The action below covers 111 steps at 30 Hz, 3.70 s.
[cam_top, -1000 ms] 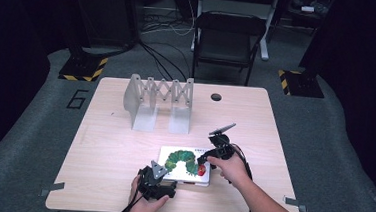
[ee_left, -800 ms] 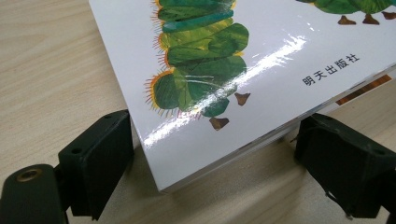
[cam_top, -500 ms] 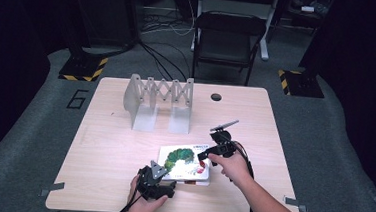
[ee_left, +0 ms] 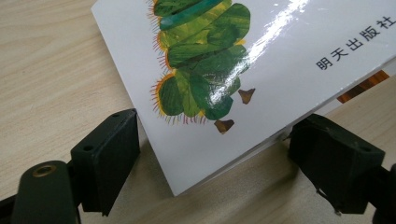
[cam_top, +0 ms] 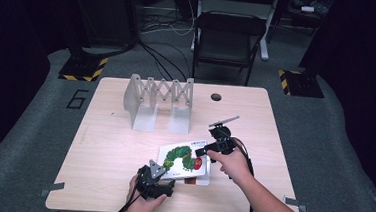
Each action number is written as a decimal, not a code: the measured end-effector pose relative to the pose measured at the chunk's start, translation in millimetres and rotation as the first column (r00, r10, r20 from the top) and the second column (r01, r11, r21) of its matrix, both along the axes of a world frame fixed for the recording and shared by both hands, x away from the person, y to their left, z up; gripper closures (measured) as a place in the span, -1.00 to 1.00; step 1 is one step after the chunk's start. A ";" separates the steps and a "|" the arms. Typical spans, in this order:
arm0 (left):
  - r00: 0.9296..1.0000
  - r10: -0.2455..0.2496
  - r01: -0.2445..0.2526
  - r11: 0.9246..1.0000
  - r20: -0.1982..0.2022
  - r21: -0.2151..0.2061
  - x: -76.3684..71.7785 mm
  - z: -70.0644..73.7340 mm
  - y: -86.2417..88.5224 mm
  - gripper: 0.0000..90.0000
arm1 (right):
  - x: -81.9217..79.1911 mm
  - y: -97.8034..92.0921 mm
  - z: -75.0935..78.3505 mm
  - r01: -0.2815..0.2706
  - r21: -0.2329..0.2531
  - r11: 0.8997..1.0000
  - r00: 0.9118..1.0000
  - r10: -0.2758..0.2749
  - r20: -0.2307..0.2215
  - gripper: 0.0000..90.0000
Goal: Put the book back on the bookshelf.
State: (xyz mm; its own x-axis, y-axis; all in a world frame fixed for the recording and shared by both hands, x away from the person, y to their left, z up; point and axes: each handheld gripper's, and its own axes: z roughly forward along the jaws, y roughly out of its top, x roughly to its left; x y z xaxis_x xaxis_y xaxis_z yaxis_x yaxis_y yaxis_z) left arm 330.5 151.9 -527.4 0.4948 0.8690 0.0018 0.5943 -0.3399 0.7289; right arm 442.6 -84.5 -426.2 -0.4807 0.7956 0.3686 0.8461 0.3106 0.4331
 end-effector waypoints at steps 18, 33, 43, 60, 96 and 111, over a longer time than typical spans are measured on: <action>1.000 -0.004 0.004 1.000 0.008 0.007 0.5 0.1 1.1 -0.55 | -3.8 16.1 -2.9 -0.065 0.018 0.998 0.998 0.065 -0.022 0.06; 1.000 -0.014 0.014 1.000 0.009 0.009 0.8 0.1 2.0 -0.55 | -1.0 17.3 -9.0 -0.094 -0.013 0.995 0.995 0.094 -0.032 -0.10; 1.000 -0.023 0.023 1.000 0.010 -0.003 1.1 0.1 4.0 -0.52 | 5.3 10.3 -9.7 -0.096 0.016 0.995 0.990 0.097 -0.099 0.05; 0.998 -0.067 0.067 0.998 -0.010 -0.014 4.6 1.9 9.6 -0.52 | 4.6 9.0 -7.3 -0.135 0.017 0.991 0.983 0.136 -0.120 0.05; 0.987 -0.158 0.158 0.987 -0.025 -0.021 9.4 4.2 19.6 -0.52 | 2.5 3.5 -2.3 -0.240 0.051 0.969 0.968 0.243 -0.068 0.13; 0.978 -0.204 0.203 0.979 -0.031 -0.025 9.0 10.0 25.0 -0.50 | -2.5 1.3 0.1 -0.279 0.040 0.960 0.959 0.280 -0.047 0.20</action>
State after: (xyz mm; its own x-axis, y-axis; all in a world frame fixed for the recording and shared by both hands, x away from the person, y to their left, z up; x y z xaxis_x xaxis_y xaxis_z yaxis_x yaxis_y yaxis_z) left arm 339.5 176.9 -517.4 0.6610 0.7495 -0.0358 0.5384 -0.4405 0.7184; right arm 440.1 -83.2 -426.2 -0.6618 0.6194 0.4223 0.7491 0.5244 0.4048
